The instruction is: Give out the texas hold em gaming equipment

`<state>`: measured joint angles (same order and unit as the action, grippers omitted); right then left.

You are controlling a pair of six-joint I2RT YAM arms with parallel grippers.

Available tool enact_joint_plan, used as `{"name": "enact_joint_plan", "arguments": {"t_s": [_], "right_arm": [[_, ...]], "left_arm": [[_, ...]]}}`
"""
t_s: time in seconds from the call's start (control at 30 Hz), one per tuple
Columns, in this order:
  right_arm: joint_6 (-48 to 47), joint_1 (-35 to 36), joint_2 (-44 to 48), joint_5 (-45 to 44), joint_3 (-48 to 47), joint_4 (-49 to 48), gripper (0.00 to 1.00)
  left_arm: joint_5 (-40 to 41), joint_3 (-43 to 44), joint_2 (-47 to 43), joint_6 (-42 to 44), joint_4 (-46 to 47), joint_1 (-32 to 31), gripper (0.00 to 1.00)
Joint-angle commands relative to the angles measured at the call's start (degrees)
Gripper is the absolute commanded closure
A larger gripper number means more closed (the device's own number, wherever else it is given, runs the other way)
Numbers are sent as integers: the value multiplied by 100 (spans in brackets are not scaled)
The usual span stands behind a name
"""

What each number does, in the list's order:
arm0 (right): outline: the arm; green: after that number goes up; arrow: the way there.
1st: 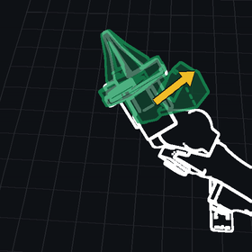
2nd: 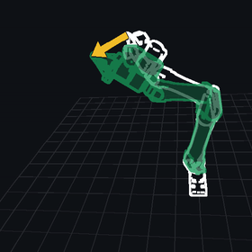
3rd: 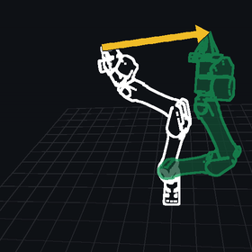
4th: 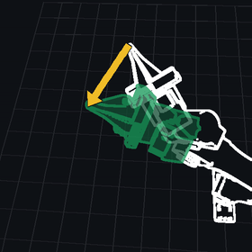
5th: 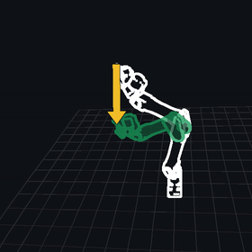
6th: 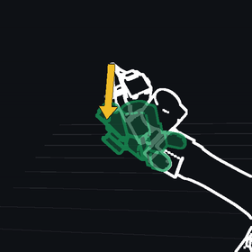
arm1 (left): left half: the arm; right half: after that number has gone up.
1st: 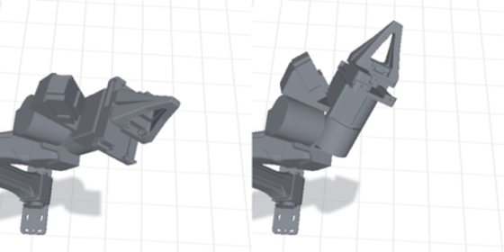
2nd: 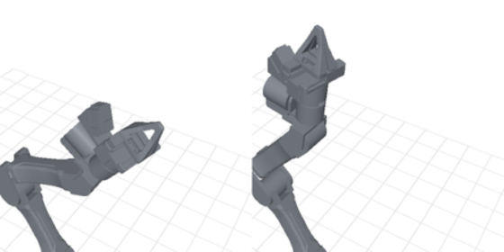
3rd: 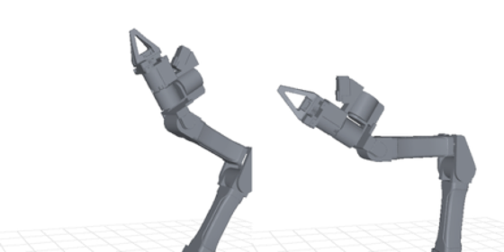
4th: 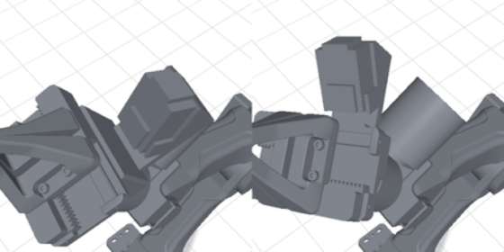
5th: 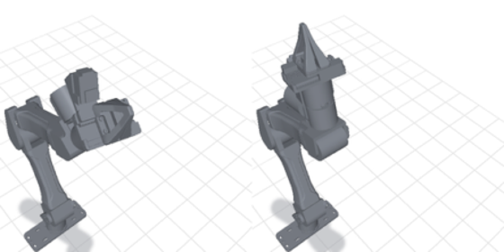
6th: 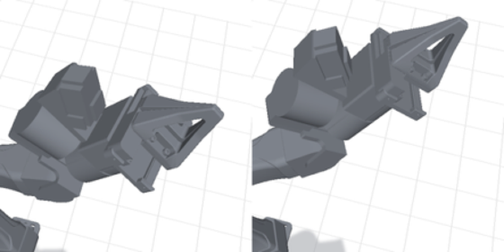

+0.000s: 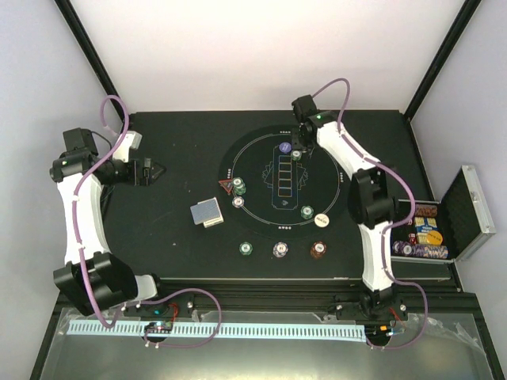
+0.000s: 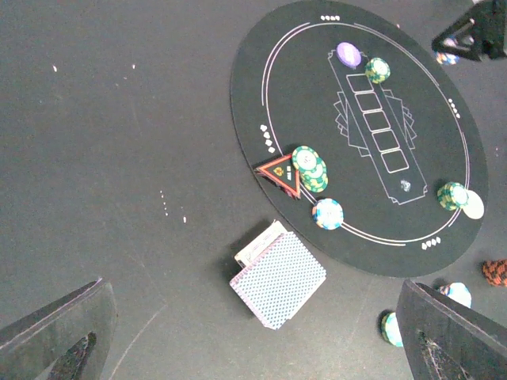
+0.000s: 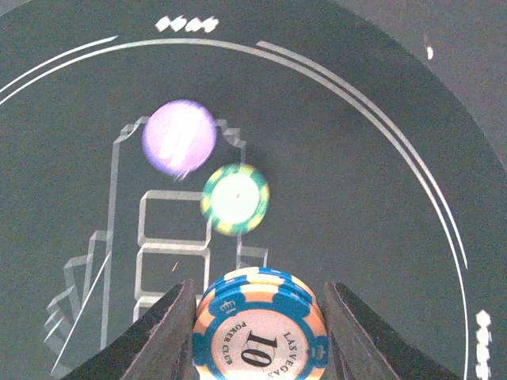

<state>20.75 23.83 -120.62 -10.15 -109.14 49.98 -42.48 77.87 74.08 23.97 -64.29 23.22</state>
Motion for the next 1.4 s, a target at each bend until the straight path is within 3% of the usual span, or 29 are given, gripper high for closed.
{"name": "enact_joint_plan", "arguments": {"t_s": [0.0,0.23,0.6,0.83,1.03,1.2,1.3,1.37], "right_arm": [[-126,-440,-929,152,-1029,425,74],[-90,-819,-2154,322,-2125,520,74],[117,-916,-2966,541,-2830,288,72],[144,-918,-3017,662,-2925,281,56],[66,-925,-2565,585,-2986,410,38],[22,-917,-1814,521,-2827,590,34],[33,-861,-1108,603,-2194,591,33],[-11,-686,-318,524,-1132,370,32]], "left_arm": [[-166,176,131,13,-87,40,1],[-207,126,188,21,-14,36,1],[-222,158,179,-26,38,33,1],[-249,132,200,-30,83,34,1],[-251,131,147,5,63,34,1],[-180,136,91,71,-17,33,1],[-152,149,66,72,-72,38,1],[-153,167,29,90,-133,34,1]]}}
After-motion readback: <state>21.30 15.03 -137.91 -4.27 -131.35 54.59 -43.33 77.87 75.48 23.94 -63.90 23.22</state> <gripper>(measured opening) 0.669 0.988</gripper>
